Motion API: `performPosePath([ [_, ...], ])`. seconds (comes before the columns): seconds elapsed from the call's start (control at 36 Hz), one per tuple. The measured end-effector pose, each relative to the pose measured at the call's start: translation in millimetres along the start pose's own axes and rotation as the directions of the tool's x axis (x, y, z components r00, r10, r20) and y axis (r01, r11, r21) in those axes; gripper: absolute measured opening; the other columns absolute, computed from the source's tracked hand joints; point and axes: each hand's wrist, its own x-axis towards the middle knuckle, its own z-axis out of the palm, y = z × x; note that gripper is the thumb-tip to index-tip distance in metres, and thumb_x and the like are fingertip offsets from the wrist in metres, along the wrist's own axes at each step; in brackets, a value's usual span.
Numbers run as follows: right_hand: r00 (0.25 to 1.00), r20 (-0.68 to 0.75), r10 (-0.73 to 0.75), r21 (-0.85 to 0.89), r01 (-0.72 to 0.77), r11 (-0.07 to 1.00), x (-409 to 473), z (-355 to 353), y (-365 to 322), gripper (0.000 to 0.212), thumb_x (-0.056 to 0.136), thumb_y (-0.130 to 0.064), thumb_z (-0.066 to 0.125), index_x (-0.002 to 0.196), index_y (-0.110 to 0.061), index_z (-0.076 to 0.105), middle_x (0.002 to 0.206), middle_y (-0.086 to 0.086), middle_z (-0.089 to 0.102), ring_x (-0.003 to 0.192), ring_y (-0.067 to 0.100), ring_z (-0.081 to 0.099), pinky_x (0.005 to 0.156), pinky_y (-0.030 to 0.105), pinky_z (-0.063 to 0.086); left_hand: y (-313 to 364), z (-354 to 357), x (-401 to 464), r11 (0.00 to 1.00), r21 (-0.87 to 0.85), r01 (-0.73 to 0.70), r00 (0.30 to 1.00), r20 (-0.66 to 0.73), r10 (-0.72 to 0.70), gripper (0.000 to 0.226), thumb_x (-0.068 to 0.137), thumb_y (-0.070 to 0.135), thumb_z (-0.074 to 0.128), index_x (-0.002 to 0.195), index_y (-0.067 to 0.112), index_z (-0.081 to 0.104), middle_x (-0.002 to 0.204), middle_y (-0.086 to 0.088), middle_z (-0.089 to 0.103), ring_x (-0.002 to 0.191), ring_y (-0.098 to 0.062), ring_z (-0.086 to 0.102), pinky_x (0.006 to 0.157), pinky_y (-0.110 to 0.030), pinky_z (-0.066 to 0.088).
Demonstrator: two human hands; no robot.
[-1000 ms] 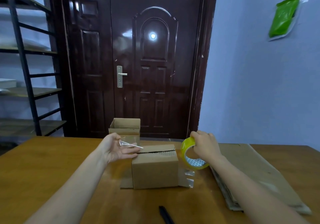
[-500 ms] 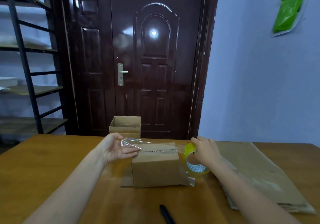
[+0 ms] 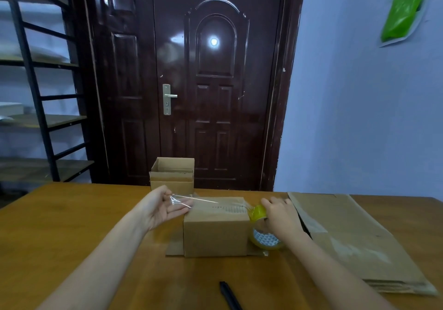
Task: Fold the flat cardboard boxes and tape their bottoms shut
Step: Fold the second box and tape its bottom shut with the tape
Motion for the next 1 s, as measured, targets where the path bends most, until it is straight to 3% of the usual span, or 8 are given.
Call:
performPosePath([
  [0.11, 1.000, 0.001, -0.007, 0.002, 0.007, 1.000, 0, 2, 2, 0.033, 0.087, -0.011, 0.051, 0.119, -0.018, 0.050, 0.109, 0.003, 0.059, 0.103, 0.022, 0.053, 0.095, 0.034, 0.034, -3, 1, -3, 0.998, 0.035, -0.043, 0.999, -0.019, 0.044, 0.009, 0.092, 0.005, 0.038, 0.096, 0.012, 0.043, 0.104, -0.031, 0.067, 0.087, -0.034, 0.071, 0.062, -0.038, 0.061],
  [0.22, 1.000, -0.004, -0.012, 0.003, 0.012, 1.000, 1, 3, 2, 0.032, 0.087, -0.012, 0.053, 0.118, -0.019, 0.050, 0.109, 0.003, 0.059, 0.103, 0.023, 0.054, 0.094, 0.034, 0.035, -4, 2, -6, 0.994, 0.080, -0.073, 0.996, -0.047, 0.077, 0.016, 0.093, 0.005, 0.041, 0.079, 0.012, 0.044, 0.098, -0.029, 0.069, 0.083, -0.033, 0.072, 0.062, -0.037, 0.061],
  [0.33, 1.000, -0.003, -0.006, 0.002, 0.006, 1.000, 1, 3, 0, 0.031, 0.087, -0.013, 0.054, 0.118, -0.019, 0.050, 0.109, 0.003, 0.059, 0.104, 0.023, 0.054, 0.096, 0.035, 0.035, -6, 2, -7, 0.982, 0.153, -0.108, 0.989, -0.086, 0.122, 0.015, 0.094, 0.006, 0.044, 0.080, 0.009, 0.047, 0.086, -0.023, 0.069, 0.076, -0.029, 0.070, 0.055, -0.032, 0.059],
  [0.53, 1.000, -0.010, -0.004, 0.007, 0.004, 1.000, 1, 7, 3, 0.033, 0.087, -0.011, 0.052, 0.119, -0.019, 0.049, 0.109, 0.004, 0.060, 0.104, 0.023, 0.055, 0.098, 0.036, 0.036, -9, -7, -6, 0.900, 0.413, -0.141, 0.971, -0.119, 0.207, 0.012, 0.096, 0.016, 0.047, 0.095, 0.008, 0.055, 0.080, -0.007, 0.063, 0.068, -0.020, 0.061, 0.059, -0.032, 0.052],
  [0.72, 1.000, -0.002, 0.005, 0.009, -0.005, 1.000, 1, 7, 3, 0.032, 0.087, -0.011, 0.052, 0.119, -0.020, 0.050, 0.110, 0.003, 0.060, 0.105, 0.023, 0.054, 0.100, 0.037, 0.035, -15, -12, -6, 0.902, 0.413, -0.128, 0.975, -0.113, 0.190, 0.012, 0.098, 0.016, 0.045, 0.094, 0.009, 0.055, 0.078, -0.007, 0.062, 0.065, -0.019, 0.061, 0.059, -0.031, 0.054],
  [0.86, 1.000, 0.011, 0.002, 0.006, -0.002, 1.000, -1, 6, 3, 0.031, 0.087, -0.016, 0.055, 0.117, -0.018, 0.050, 0.113, 0.005, 0.060, 0.110, 0.025, 0.052, 0.102, 0.038, 0.033, -28, -13, -2, 0.955, 0.290, -0.067, 0.980, -0.163, 0.118, 0.007, 0.095, 0.011, 0.049, 0.090, 0.008, 0.052, 0.079, -0.008, 0.058, 0.064, -0.020, 0.055, 0.064, -0.037, 0.053],
  [1.0, 1.000, 0.022, 0.003, -0.013, -0.003, 1.000, -2, 4, 1, 0.029, 0.087, -0.015, 0.054, 0.116, -0.018, 0.049, 0.112, 0.004, 0.059, 0.108, 0.025, 0.052, 0.102, 0.038, 0.033, -48, -12, -1, 0.938, 0.345, -0.027, 0.977, -0.191, 0.099, 0.016, 0.097, 0.017, 0.047, 0.103, 0.004, 0.055, 0.087, -0.013, 0.060, 0.073, -0.024, 0.057, 0.061, -0.037, 0.053],
])
